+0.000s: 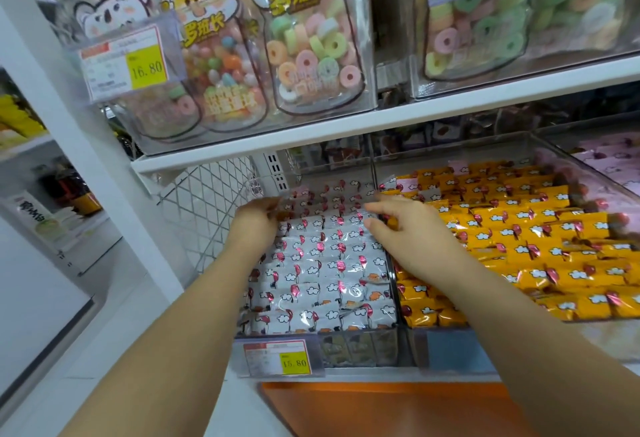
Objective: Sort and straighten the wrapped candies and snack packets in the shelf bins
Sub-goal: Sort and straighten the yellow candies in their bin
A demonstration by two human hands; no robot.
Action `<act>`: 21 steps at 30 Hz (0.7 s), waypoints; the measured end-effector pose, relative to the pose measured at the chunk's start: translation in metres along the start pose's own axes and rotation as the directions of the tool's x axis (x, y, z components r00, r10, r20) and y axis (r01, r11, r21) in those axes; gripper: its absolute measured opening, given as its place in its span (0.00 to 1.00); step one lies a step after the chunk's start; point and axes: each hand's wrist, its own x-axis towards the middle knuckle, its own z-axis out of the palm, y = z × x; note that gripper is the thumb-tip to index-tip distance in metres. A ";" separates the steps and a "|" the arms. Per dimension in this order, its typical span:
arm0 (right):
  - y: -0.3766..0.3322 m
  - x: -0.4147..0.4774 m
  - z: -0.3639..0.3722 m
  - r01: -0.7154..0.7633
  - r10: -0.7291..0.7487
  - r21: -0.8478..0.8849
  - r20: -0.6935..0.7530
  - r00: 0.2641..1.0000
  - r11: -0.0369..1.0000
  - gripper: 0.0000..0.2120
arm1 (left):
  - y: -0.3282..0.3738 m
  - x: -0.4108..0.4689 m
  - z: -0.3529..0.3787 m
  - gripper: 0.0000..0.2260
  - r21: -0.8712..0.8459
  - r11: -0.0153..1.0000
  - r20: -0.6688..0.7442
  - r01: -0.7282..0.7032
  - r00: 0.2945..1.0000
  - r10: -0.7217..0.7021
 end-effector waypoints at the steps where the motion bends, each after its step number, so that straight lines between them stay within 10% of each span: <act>1: 0.000 0.001 0.000 -0.004 0.004 0.004 -0.004 1.000 1.000 0.17 | -0.003 -0.001 0.001 0.14 0.022 1.000 0.008 -0.021 1.000 0.021; 12: 0.006 0.004 0.004 -0.013 0.013 0.034 0.011 1.000 0.999 0.16 | -0.004 0.003 0.005 0.08 0.239 0.970 -0.016 -0.033 0.999 0.038; 21: 0.004 0.001 0.003 -0.004 0.004 0.022 0.016 1.000 1.000 0.16 | 0.010 -0.004 -0.010 0.08 -0.226 0.956 -0.140 0.185 0.966 -0.219</act>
